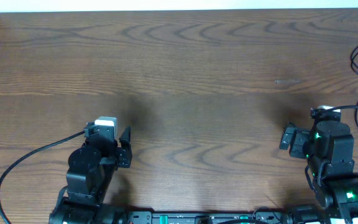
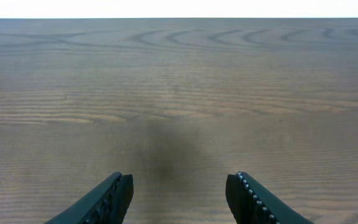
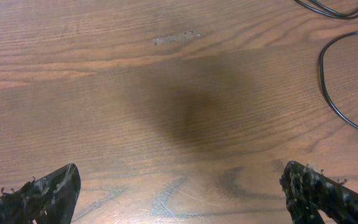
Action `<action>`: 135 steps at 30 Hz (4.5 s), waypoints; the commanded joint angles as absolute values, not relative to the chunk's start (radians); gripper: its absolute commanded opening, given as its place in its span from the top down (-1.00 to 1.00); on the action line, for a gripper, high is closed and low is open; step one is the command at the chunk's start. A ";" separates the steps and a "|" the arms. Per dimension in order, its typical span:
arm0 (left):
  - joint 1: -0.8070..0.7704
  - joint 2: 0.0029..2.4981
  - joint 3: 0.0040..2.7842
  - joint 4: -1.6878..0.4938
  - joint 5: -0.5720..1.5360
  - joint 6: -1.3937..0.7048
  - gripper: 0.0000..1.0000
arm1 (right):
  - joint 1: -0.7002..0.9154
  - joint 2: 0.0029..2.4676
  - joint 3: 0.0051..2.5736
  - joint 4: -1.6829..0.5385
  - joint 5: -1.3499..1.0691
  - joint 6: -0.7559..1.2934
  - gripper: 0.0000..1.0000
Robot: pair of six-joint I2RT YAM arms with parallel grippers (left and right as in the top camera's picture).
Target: Untangle cables
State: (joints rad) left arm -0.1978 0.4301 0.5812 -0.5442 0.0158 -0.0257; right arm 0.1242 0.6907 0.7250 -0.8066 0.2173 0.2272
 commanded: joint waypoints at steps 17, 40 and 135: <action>-0.081 0.227 0.578 -0.721 -0.036 -0.023 -0.08 | 0.133 0.686 0.719 -0.809 0.226 0.238 -0.99; -0.022 0.001 0.466 -0.740 -0.038 -0.023 -0.08 | 0.133 0.686 0.719 -0.809 0.226 0.238 -0.98; 0.002 0.004 0.004 -0.066 0.060 0.026 -0.08 | 0.133 0.686 0.719 -0.809 0.226 0.238 -0.99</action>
